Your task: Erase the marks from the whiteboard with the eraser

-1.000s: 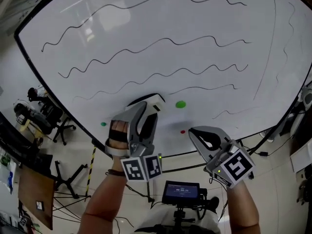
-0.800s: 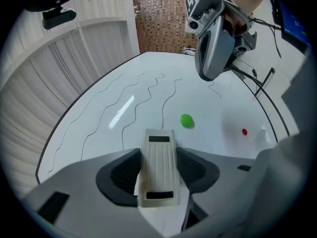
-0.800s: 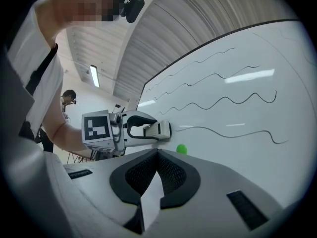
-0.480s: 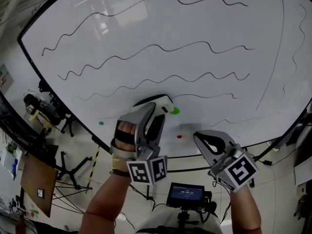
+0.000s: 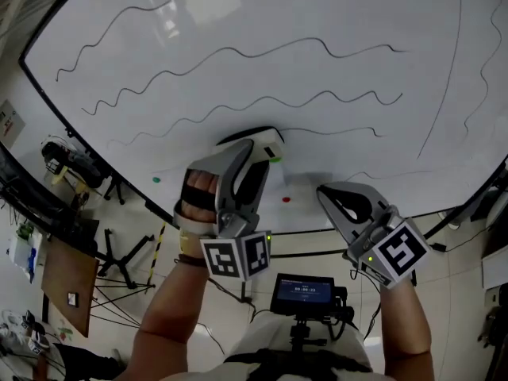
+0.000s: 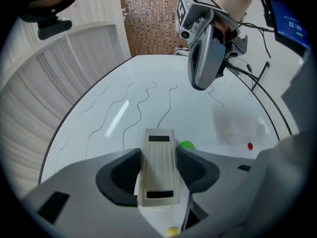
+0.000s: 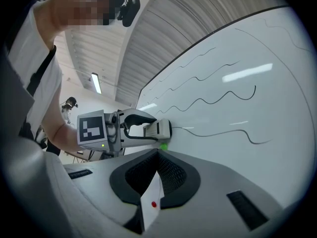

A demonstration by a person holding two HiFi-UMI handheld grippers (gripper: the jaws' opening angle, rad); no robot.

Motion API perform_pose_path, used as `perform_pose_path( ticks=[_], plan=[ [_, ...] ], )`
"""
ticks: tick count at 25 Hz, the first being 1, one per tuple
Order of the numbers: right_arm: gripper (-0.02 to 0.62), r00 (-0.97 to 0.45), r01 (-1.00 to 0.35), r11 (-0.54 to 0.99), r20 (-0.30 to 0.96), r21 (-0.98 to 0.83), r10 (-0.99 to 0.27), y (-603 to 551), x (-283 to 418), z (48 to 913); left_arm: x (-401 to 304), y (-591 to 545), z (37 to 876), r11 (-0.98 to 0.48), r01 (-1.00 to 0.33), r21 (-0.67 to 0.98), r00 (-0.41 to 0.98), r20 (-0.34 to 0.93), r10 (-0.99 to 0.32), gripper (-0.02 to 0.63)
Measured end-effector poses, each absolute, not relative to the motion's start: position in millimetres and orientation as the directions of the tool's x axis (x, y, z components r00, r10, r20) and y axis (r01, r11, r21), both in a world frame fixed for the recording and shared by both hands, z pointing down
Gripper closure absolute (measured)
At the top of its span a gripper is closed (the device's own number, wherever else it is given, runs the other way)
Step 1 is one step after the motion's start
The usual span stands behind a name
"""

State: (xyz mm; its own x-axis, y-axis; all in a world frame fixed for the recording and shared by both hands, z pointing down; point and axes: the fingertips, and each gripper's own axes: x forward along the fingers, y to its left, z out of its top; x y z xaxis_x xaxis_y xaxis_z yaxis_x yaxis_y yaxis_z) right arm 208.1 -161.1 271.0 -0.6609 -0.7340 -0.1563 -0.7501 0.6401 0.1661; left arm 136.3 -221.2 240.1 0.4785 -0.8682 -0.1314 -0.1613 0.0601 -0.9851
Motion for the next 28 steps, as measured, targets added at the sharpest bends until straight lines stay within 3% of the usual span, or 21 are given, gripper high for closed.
perform_pose_path(
  ticks=[13,19,24,28],
  plan=[
    [0.589,-0.652,-0.758,0.638,-0.158,0.136,-0.742,-164.3,226.0,285.5,108.7,-229.4,246.1,0.085,-0.251,-0.964,0.381,-0.179,-0.907,0.348],
    [0.589,-0.63,-0.777,0.613,-0.165,0.143,-0.759,-158.1,240.8,277.2,124.8,-220.7,232.5,0.082,-0.263,-0.961,0.404,-0.187,-0.895,0.348],
    [0.589,-0.618,-0.786,0.603,-0.178,0.137,-0.766,-155.9,251.2,274.0,150.3,-215.4,223.3,0.054,-0.238,-0.97,0.432,-0.156,-0.888,0.348],
    [0.589,-0.622,-0.783,0.607,-0.178,0.134,-0.763,-156.8,265.8,282.3,189.4,-210.4,232.5,0.071,-0.135,-0.988,0.497,-0.129,-0.858,0.348]
  ],
)
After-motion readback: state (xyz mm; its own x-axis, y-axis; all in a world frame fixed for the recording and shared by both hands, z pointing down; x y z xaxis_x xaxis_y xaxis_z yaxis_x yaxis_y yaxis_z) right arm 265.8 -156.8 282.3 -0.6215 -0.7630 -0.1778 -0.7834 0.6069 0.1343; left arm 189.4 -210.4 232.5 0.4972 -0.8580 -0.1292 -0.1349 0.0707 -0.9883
